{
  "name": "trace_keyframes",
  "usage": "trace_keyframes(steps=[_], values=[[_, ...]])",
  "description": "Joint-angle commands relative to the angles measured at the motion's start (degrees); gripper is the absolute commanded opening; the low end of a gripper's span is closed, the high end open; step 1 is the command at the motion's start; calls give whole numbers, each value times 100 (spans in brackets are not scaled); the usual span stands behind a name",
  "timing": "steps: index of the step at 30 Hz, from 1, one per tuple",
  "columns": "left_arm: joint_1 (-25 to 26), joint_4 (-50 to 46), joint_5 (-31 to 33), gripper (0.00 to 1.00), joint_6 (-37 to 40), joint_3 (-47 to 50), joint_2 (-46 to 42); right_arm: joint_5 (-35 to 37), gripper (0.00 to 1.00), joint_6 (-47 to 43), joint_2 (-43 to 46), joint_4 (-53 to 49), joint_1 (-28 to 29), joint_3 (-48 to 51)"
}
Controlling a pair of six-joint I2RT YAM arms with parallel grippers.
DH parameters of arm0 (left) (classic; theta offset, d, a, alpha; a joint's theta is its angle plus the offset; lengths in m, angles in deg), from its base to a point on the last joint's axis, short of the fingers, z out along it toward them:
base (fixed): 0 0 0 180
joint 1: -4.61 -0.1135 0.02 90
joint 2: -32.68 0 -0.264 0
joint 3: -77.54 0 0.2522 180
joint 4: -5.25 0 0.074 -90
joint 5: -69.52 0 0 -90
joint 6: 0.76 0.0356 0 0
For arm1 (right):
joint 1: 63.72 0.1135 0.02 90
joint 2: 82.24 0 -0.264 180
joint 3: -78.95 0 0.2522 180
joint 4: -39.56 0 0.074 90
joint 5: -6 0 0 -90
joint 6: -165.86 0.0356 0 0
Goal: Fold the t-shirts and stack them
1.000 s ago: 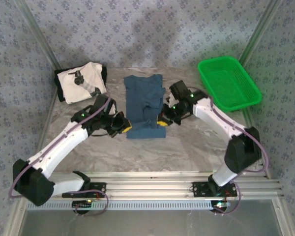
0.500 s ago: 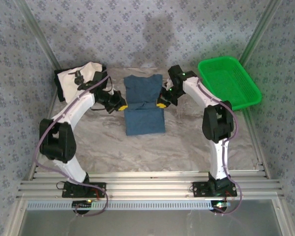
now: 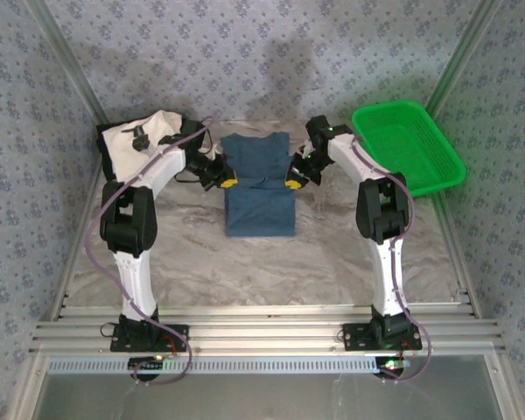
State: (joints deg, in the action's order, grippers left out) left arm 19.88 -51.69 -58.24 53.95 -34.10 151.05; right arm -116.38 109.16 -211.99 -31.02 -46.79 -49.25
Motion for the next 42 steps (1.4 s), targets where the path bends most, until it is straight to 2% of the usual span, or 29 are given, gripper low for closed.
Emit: trace_keyframes(steps=[1,11,15,21,23,24,25,26,28,31,35,37,39,40,42], values=[[-93,-199,-118,0,224,-301,283,15,0,218,-334,176,-74,-328],[-377,-103,14,0,252,-227,429,-102,0,519,-1070,304,-99,-1063],[-419,-29,22,0,218,-203,387,-84,0,585,-1116,368,-121,-1108],[-428,-17,34,1,205,-488,783,-73,0,718,-1329,511,-153,-1171],[-445,-22,42,9,177,-602,920,-90,7,801,-1440,599,-168,-1289],[-461,-27,57,15,136,-704,974,-189,14,883,-1510,716,-184,-1355],[-480,5,27,27,40,-826,1005,-317,24,999,-1548,868,-226,-1444],[-505,70,-73,38,-74,-974,1017,-399,28,1139,-1553,1066,-270,-1501],[-516,99,-179,51,-337,-1644,1007,-437,41,1562,-1389,1596,-418,-1658],[-549,-260,-164,59,-601,-3141,1089,-276,51,1886,-985,2166,-678,-2172],[-557,-691,-113,65,-806,-4563,982,-360,58,1826,-164,2368,-903,-2287],[-485,-957,-122,66,-618,-4581,691,-506,57,1563,337,1986,-954,-1839],[-369,-1437,103,66,-163,-4133,255,-559,57,1025,856,1467,-925,-1103],[-290,-1492,172,67,47,-3523,-90,-527,57,790,1178,1258,-899,-477],[-164,-1065,199,67,82,-1903,-897,-409,57,567,1827,1488,-790,930]])
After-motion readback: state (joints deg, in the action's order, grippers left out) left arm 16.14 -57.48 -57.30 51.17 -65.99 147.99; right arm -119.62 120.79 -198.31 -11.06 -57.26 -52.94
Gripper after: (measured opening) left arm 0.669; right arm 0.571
